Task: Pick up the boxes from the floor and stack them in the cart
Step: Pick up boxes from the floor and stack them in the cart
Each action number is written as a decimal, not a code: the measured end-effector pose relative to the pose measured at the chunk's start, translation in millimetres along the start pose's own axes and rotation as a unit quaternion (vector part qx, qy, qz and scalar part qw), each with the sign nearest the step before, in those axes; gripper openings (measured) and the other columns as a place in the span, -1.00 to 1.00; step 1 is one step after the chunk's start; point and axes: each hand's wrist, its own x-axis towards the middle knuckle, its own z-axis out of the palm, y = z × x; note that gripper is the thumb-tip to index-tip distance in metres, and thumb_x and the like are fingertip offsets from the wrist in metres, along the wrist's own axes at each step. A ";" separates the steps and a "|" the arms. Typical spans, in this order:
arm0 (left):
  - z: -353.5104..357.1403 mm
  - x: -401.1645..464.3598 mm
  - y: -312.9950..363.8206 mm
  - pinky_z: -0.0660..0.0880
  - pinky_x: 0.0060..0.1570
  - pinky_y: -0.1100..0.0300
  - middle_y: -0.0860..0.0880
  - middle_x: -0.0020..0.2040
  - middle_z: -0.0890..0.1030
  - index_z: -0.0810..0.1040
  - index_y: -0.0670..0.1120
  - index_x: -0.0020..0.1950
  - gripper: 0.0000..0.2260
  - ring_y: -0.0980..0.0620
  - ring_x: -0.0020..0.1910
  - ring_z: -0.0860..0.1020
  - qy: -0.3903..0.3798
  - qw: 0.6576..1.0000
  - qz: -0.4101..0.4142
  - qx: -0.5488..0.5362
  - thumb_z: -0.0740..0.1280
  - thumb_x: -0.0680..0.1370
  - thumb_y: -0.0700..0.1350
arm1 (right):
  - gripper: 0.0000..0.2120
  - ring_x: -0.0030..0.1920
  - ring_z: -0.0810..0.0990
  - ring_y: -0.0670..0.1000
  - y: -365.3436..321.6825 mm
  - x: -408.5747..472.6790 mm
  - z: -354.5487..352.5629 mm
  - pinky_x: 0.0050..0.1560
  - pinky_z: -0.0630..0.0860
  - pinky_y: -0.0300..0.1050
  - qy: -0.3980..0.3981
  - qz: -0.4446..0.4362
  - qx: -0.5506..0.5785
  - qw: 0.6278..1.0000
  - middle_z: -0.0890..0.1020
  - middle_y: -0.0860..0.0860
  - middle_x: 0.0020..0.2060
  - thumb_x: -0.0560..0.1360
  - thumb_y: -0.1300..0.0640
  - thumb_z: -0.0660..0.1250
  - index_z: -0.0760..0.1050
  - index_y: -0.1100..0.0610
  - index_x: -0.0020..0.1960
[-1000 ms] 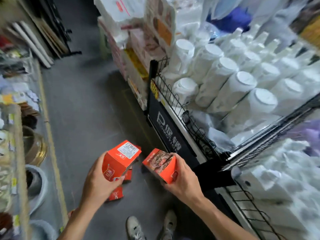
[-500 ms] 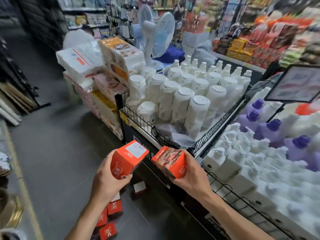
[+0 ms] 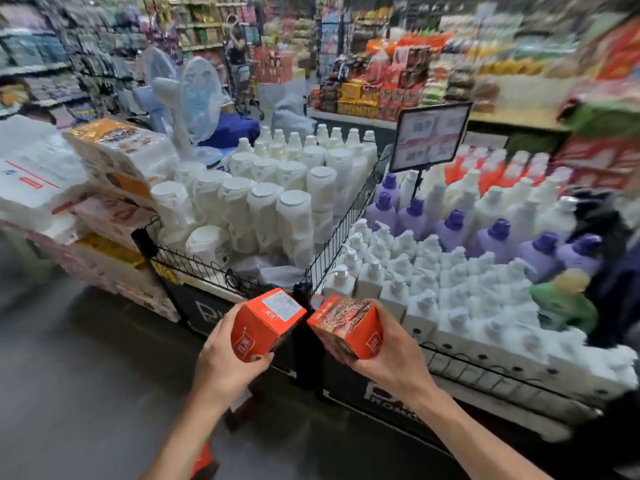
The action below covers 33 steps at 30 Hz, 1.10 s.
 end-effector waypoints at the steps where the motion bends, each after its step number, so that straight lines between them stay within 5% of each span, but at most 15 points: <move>1: 9.8 3.4 5.1 0.55 0.13 0.06 0.10 0.22 0.55 0.34 0.18 0.44 -0.13 0.05 0.14 0.57 -0.015 1.000 0.018 -0.006 0.67 0.21 -0.03 | -0.09 0.08 0.61 -0.24 4.3 -7.6 -8.9 0.05 0.64 -0.15 0.015 0.016 -0.003 1.000 0.56 -0.29 0.16 0.25 -0.30 0.57 0.18 -0.28 0.47; 6: 48.5 18.9 36.4 0.51 0.04 0.26 0.21 0.13 0.59 0.38 0.34 0.33 -0.21 0.24 0.07 0.59 -0.106 0.988 0.097 -0.065 0.67 0.22 -0.01 | -0.11 0.10 0.59 -0.22 15.5 -47.9 -45.2 0.04 0.63 -0.05 0.119 0.118 -0.046 0.985 0.58 -0.27 0.14 0.22 -0.35 0.56 0.23 -0.28 0.43; 11: 89.7 24.4 62.9 0.56 0.04 0.13 0.12 0.12 0.60 0.38 0.18 0.40 -0.17 0.12 0.05 0.60 -0.187 0.961 0.175 -0.101 0.68 0.22 -0.01 | -0.11 0.13 0.58 -0.21 9.6 -104.2 -74.1 0.09 0.60 -0.06 0.190 0.211 -0.089 0.955 0.57 -0.30 0.15 0.20 -0.33 0.57 0.23 -0.33 0.42; 19: 160.1 -3.7 123.0 0.44 0.02 0.45 0.16 0.19 0.55 0.39 0.12 0.40 -0.20 0.32 0.11 0.53 -0.324 0.893 0.264 -0.165 0.67 0.25 -0.06 | -0.04 0.16 0.59 -0.14 9.6 -208.9 -108.4 0.14 0.58 -0.09 0.294 0.346 -0.155 0.878 0.57 -0.23 0.21 0.18 -0.25 0.60 0.19 -0.26 0.46; 23: 196.6 -31.2 158.7 0.55 0.15 0.07 0.09 0.24 0.57 0.38 0.12 0.41 -0.23 0.13 0.18 0.56 -0.396 0.850 0.293 -0.184 0.60 0.25 -0.05 | -0.02 0.18 0.59 -0.14 16.1 -255.2 -130.7 0.16 0.58 -0.06 0.356 0.391 -0.163 0.833 0.57 -0.24 0.22 0.16 -0.23 0.61 0.21 -0.22 0.47; 27: 235.4 -71.8 205.2 0.42 0.10 0.42 0.10 0.20 0.56 0.39 0.11 0.38 -0.24 0.18 0.12 0.54 -0.422 0.821 0.335 -0.190 0.62 0.27 -0.21 | -0.01 0.20 0.59 -0.09 35.1 -301.4 -158.2 0.17 0.58 -0.07 0.401 0.421 -0.174 0.795 0.56 -0.20 0.28 0.17 -0.21 0.62 0.20 -0.22 0.47; 33: 293.4 -143.7 285.2 0.37 0.02 0.46 0.32 0.15 0.48 0.31 0.30 0.32 -0.19 0.17 0.10 0.52 -0.442 0.786 0.382 -0.203 0.61 0.24 -0.17 | -0.01 0.18 0.60 -0.07 72.5 -373.1 -209.8 0.12 0.61 -0.05 0.445 0.435 -0.165 0.765 0.55 -0.17 0.28 0.17 -0.22 0.62 0.20 -0.21 0.47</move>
